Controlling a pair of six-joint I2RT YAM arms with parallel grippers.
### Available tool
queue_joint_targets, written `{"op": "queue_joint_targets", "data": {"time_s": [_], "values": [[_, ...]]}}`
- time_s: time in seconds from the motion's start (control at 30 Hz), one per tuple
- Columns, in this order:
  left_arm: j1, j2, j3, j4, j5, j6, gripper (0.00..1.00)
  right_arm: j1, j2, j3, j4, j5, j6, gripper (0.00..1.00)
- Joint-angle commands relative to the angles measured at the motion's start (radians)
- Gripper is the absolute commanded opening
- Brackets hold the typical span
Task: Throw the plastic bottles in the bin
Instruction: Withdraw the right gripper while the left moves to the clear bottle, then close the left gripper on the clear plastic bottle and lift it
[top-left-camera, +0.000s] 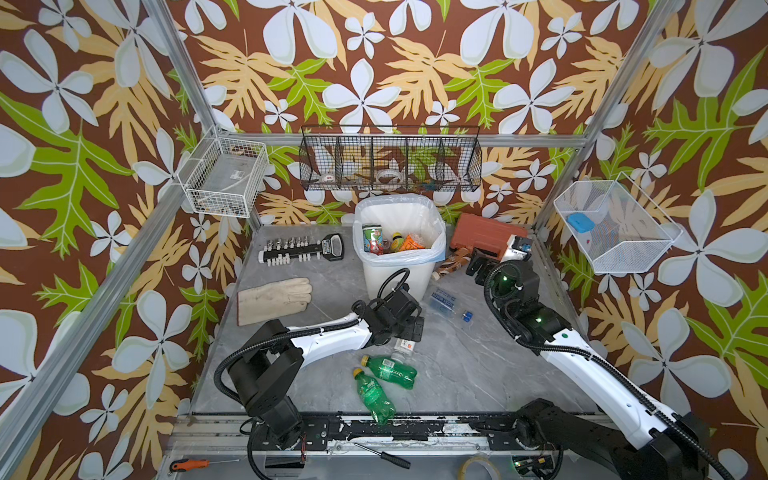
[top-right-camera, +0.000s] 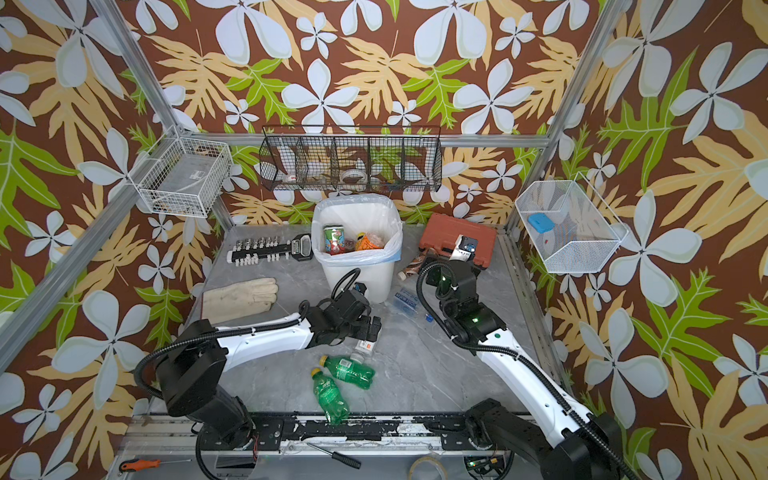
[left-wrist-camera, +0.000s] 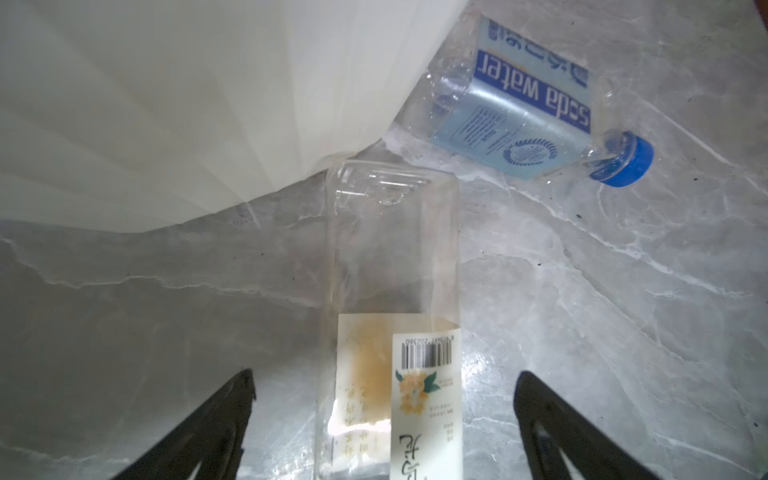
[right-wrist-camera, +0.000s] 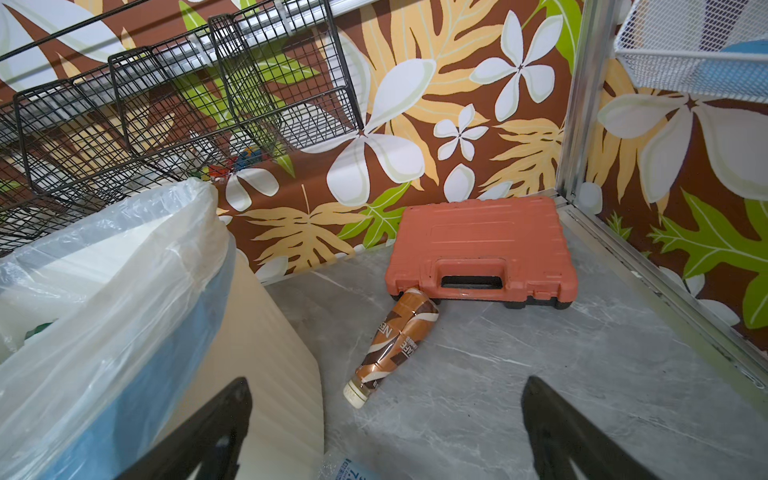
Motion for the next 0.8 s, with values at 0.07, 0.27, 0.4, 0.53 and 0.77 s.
{"op": "queue_joint_targets", "data": {"time_s": [0.07,0.27,0.4,0.53,0.77], "values": [[-0.002,0.042,0.038,-0.04,0.03,0.009,0.99,-0.001,-0.014,-0.006,0.008,0.028,-0.01,1.0],[-0.002,0.097,0.072,-0.046,0.057,0.006,0.99,-0.002,-0.027,-0.017,0.007,0.044,-0.025,1.0],[-0.003,0.132,0.091,-0.046,0.07,-0.002,0.99,-0.003,-0.032,-0.021,0.007,0.052,-0.033,0.99],[-0.003,0.172,0.118,-0.046,0.083,-0.011,0.95,-0.004,-0.037,-0.021,0.007,0.063,-0.04,1.0],[-0.003,0.217,0.152,-0.044,0.101,-0.032,0.79,-0.004,-0.048,-0.026,0.008,0.078,-0.052,0.99]]}}
